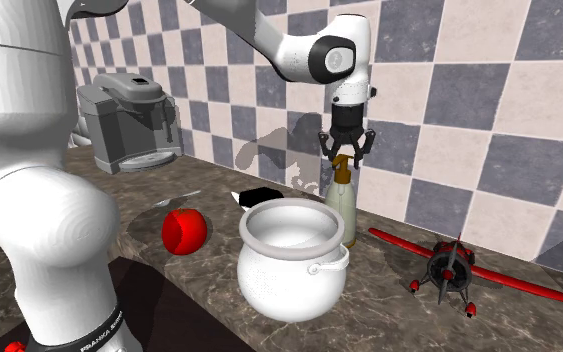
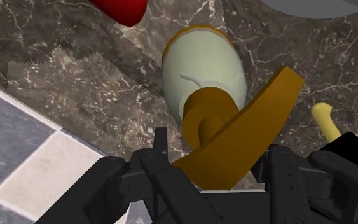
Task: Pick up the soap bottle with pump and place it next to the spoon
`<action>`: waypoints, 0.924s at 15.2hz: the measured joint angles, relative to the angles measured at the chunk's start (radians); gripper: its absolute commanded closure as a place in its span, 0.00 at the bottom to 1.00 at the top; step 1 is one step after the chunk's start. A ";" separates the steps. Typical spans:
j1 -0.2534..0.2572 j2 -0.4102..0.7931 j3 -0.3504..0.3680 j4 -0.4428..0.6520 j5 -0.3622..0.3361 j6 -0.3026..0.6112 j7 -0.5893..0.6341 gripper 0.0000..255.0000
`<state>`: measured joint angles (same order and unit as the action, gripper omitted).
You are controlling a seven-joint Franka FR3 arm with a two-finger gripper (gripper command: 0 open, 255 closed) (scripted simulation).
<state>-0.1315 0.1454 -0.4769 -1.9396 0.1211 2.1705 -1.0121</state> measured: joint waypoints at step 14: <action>0.005 -0.046 -0.004 0.108 -0.033 -0.148 0.026 1.00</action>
<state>-0.1265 0.0995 -0.4812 -1.8318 0.0882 2.0225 -0.9857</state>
